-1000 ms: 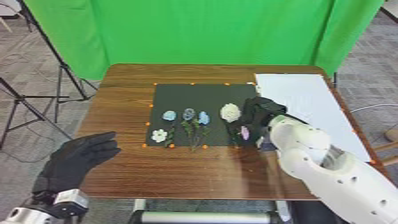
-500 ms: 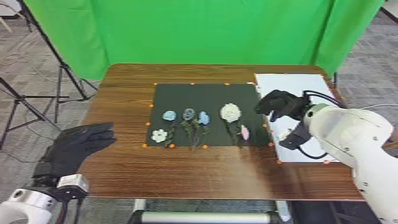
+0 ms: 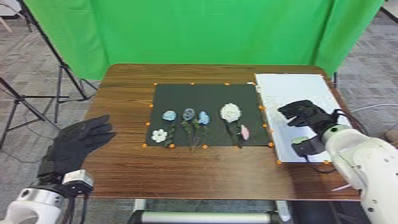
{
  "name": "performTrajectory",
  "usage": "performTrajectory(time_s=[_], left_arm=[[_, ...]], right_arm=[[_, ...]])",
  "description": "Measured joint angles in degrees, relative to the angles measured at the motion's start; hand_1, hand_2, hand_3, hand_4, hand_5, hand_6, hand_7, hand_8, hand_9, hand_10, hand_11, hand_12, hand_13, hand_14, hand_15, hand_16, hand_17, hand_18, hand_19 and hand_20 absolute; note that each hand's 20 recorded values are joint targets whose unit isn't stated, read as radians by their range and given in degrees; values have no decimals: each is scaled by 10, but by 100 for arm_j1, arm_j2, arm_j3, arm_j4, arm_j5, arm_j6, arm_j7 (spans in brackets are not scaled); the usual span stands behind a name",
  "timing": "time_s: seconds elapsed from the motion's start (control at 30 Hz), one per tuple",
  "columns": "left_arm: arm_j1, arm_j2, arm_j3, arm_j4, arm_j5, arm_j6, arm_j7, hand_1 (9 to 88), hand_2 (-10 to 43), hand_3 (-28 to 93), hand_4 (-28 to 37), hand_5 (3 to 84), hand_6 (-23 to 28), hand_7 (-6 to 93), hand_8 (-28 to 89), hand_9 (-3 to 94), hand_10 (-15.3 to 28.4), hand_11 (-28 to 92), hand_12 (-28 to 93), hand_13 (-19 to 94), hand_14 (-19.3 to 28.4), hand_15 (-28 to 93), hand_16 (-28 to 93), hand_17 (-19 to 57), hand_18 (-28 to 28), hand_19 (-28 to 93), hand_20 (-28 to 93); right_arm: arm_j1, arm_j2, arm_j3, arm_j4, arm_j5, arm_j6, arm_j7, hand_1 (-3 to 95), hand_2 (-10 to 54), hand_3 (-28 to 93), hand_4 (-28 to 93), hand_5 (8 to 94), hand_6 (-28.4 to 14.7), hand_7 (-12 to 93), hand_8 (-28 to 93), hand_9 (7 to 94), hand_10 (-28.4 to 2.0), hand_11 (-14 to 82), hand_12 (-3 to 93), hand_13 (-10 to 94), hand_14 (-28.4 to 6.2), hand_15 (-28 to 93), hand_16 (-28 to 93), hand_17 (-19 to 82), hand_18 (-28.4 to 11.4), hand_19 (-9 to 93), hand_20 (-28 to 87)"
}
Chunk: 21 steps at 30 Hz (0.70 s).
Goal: Arrange flowers
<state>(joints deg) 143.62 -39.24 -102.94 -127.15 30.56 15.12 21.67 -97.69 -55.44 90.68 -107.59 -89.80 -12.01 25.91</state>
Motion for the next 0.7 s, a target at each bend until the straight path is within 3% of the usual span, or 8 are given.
performTrajectory(time_s=[0.37, 0.7], left_arm=[[111, -76, -100, 20, 7, -4, -109, 284, 48, 788, -180, 465, 126, 126, -91, 372, 213, 351, 87, 267, 272, 577, -125, -96, 218, 579, 144], [72, -27, -299, 135, -4, -19, -326, 283, 47, 786, -180, 463, 129, 126, -89, 371, 213, 355, 89, 265, 269, 571, -118, -98, 216, 577, 139]], right_arm=[[4, -2, 160, 48, 107, -159, 27, 198, 98, 888, -269, 471, -67, 185, -130, 433, -197, 158, 157, 335, -204, 492, 91, 29, -242, 547, 84], [20, 3, 176, 78, 193, -79, 57, 196, 99, 886, -273, 464, -66, 183, -130, 428, -198, 155, 157, 328, -203, 479, 88, 26, -237, 532, 87]])
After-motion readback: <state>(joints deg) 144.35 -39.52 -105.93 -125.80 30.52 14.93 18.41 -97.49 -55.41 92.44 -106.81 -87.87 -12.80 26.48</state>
